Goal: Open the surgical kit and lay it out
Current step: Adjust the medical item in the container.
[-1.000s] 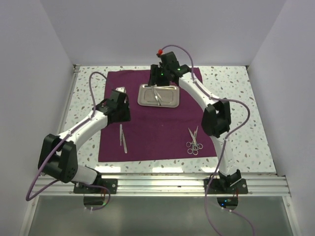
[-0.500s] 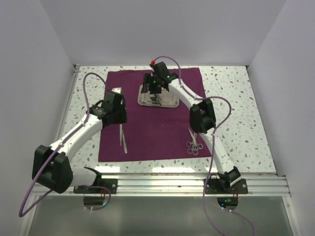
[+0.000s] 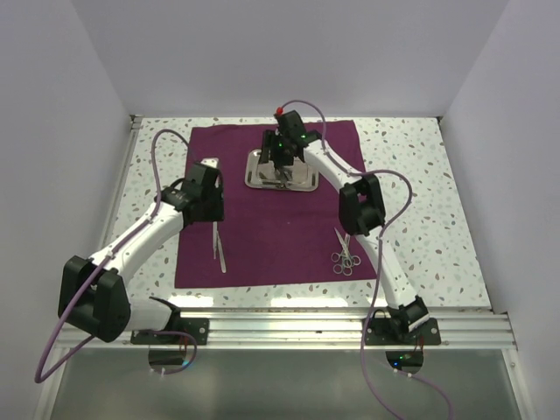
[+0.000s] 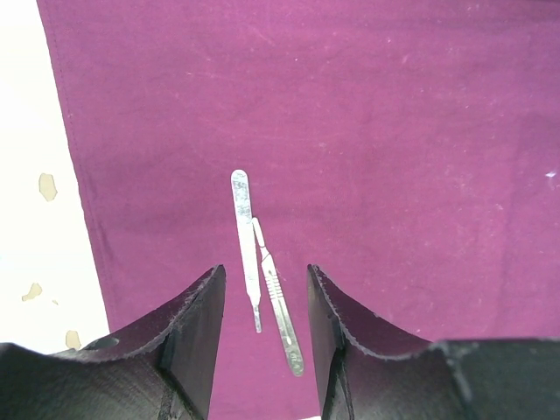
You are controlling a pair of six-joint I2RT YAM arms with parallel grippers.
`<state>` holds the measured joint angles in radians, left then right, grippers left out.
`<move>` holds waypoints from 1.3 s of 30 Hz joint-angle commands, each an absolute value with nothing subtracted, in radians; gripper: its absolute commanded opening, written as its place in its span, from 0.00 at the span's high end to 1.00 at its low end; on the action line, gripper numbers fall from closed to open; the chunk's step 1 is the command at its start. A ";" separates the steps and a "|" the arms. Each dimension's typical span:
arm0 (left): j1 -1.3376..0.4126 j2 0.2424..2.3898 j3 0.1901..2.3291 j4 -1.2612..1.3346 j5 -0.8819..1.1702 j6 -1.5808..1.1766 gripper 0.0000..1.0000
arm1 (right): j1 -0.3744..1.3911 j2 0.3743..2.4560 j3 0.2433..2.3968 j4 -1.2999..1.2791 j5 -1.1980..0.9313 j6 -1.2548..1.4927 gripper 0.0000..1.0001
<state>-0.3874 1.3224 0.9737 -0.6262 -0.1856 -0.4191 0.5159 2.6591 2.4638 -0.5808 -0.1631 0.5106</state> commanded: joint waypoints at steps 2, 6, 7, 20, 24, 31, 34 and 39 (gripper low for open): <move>-0.380 1.342 0.997 -0.624 -0.195 -0.377 0.55 | 0.468 2.600 2.448 -0.581 -0.103 0.479 0.37; -0.379 1.364 1.005 -0.617 -0.192 -0.370 0.55 | 0.448 2.608 2.459 -0.584 -0.101 0.474 0.37; -0.377 1.367 1.006 -0.617 -0.189 -0.368 0.55 | 0.443 2.609 2.464 -0.586 -0.103 0.476 0.37; -0.364 1.404 1.019 -0.611 -0.198 -0.351 0.57 | 0.423 2.427 2.307 -0.546 -0.164 0.517 0.39; -0.359 1.414 1.019 -0.603 -0.187 -0.351 0.57 | 0.425 2.356 2.243 -0.566 -0.218 0.480 0.40; -0.359 1.439 1.035 -0.583 -0.167 -0.350 0.58 | 0.425 2.201 2.074 -0.587 -0.114 0.416 0.40; -0.359 1.469 1.066 -0.574 -0.169 -0.338 0.58 | 0.426 2.169 2.033 -0.653 -0.043 0.407 0.42; -0.359 1.583 1.172 -0.509 -0.140 -0.298 0.58 | 0.425 2.042 1.852 -0.655 -0.002 0.419 0.42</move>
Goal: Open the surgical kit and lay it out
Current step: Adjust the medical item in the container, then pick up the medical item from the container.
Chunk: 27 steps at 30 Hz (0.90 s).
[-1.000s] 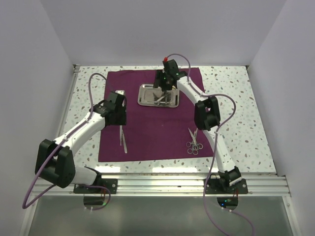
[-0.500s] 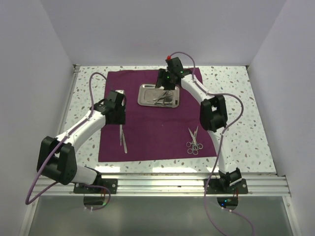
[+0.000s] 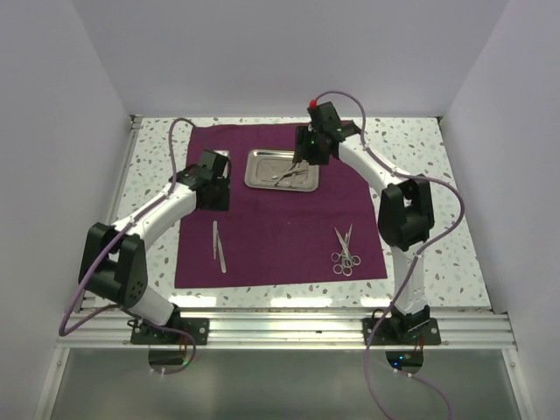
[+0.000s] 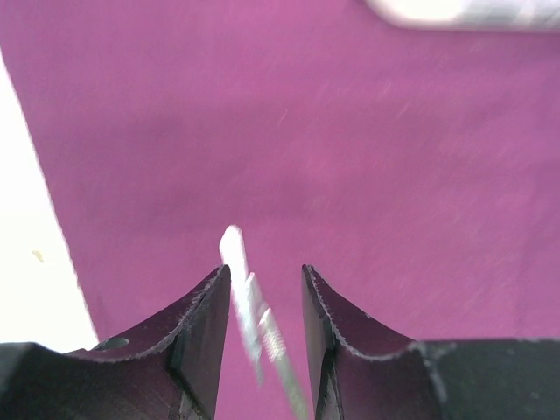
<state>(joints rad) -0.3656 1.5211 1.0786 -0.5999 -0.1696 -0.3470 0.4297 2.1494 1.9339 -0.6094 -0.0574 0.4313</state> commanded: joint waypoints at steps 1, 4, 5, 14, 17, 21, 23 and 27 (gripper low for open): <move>-0.360 1.607 1.190 -0.474 -0.114 -0.293 0.58 | 0.425 2.019 1.827 -0.657 -0.002 0.423 0.42; -0.364 1.741 1.308 -0.434 -0.058 -0.264 0.59 | 0.426 1.928 1.755 -0.704 0.015 0.426 0.42; -0.365 1.779 1.345 -0.428 -0.046 -0.247 0.59 | 0.426 1.883 1.717 -0.719 0.014 0.420 0.42; -0.420 2.247 1.886 -0.452 0.020 -0.229 0.60 | 0.437 1.511 1.378 -0.819 0.034 0.428 0.42; -0.442 2.331 1.986 -0.463 0.041 -0.248 0.60 | 0.439 1.399 1.294 -0.847 0.044 0.451 0.42; -0.475 2.376 2.019 -0.425 0.083 -0.239 0.61 | 0.440 1.306 1.241 -0.873 0.071 0.469 0.42; -0.491 2.387 2.022 -0.410 0.103 -0.224 0.61 | 0.440 1.281 1.238 -0.893 0.077 0.474 0.42; -0.511 2.404 2.043 -0.388 0.132 -0.201 0.61 | 0.440 1.261 1.220 -0.893 0.092 0.474 0.41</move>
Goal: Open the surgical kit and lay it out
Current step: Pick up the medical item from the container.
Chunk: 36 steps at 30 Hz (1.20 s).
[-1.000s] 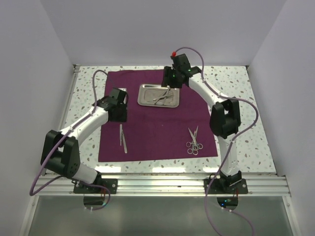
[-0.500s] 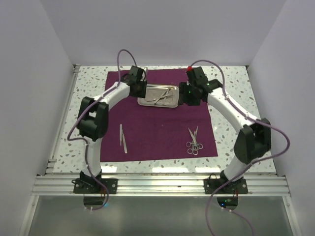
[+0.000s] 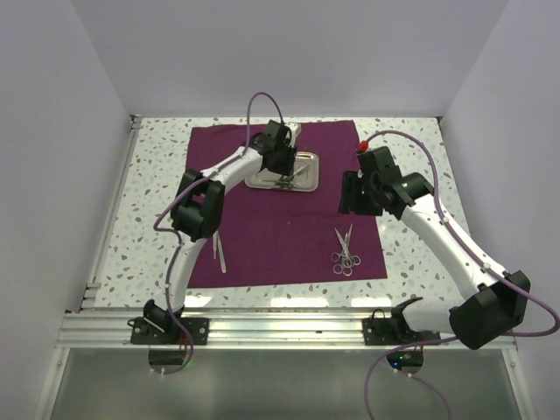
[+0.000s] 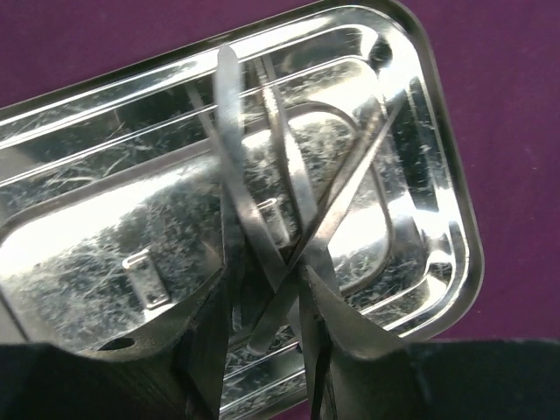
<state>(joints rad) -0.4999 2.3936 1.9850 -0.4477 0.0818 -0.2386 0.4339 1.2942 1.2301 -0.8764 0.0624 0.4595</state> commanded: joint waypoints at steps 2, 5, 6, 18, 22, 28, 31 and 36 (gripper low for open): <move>-0.517 2.405 2.046 -0.388 0.138 -0.198 0.61 | 0.439 1.262 1.218 -0.894 0.095 0.474 0.41; -0.528 2.405 2.043 -0.387 0.135 -0.199 0.61 | 0.440 1.264 1.221 -0.893 0.087 0.479 0.41; -0.531 2.408 2.043 -0.388 0.137 -0.198 0.61 | 0.440 1.266 1.220 -0.893 0.086 0.479 0.41; -0.568 2.439 2.056 -0.446 0.049 -0.157 0.62 | 0.439 1.262 1.218 -0.905 0.106 0.476 0.41; -0.568 2.390 1.970 -0.445 0.011 -0.143 0.64 | 0.440 1.266 1.210 -0.899 0.104 0.479 0.41; -0.569 2.387 1.925 -0.459 0.003 -0.126 0.68 | 0.440 1.289 1.218 -0.888 0.100 0.486 0.41; -0.575 2.378 1.896 -0.460 -0.020 -0.123 0.71 | 0.439 1.296 1.224 -0.887 0.103 0.488 0.41; -0.584 2.379 1.856 -0.456 -0.009 -0.114 0.74 | 0.440 1.302 1.227 -0.887 0.107 0.491 0.41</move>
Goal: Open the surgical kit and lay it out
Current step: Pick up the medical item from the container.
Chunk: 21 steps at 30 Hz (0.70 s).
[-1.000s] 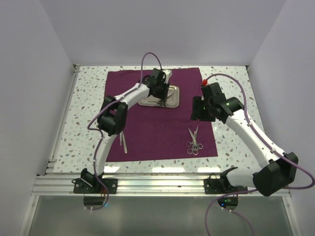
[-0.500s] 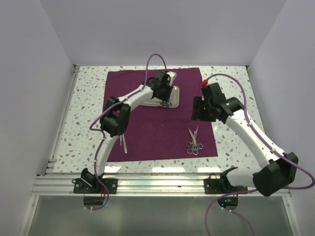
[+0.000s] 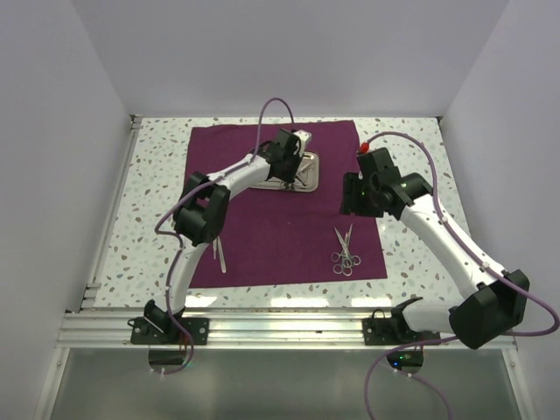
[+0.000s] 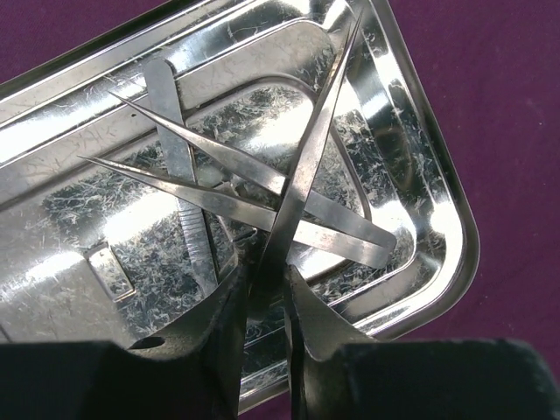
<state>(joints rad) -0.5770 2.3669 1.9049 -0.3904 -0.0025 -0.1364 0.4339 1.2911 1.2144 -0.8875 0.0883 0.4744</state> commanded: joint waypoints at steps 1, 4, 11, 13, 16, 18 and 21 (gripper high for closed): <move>-0.584 2.384 1.856 -0.460 -0.005 -0.112 0.75 | 0.440 1.304 1.226 -0.887 0.109 0.492 0.41; -0.587 2.407 1.870 -0.482 0.037 -0.103 0.75 | 0.439 1.305 1.223 -0.884 0.107 0.499 0.41; -0.588 2.460 1.922 -0.541 0.055 -0.095 0.90 | 0.439 1.322 1.233 -0.877 0.104 0.500 0.41; -0.588 2.464 1.930 -0.560 0.061 -0.098 1.00 | 0.439 1.328 1.238 -0.876 0.104 0.499 0.41; -0.587 2.436 1.928 -0.577 0.064 -0.120 1.00 | 0.440 1.336 1.241 -0.868 0.100 0.497 0.41; -0.588 2.399 1.931 -0.592 0.067 -0.147 1.00 | 0.439 1.341 1.244 -0.858 0.094 0.494 0.41; -0.594 2.330 1.936 -0.635 0.054 -0.172 1.00 | 0.440 1.353 1.255 -0.847 0.081 0.489 0.41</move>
<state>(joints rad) -0.5816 2.3768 1.9472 -0.4606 0.0433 -0.1322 0.4339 1.3437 1.2148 -0.8787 0.0872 0.4866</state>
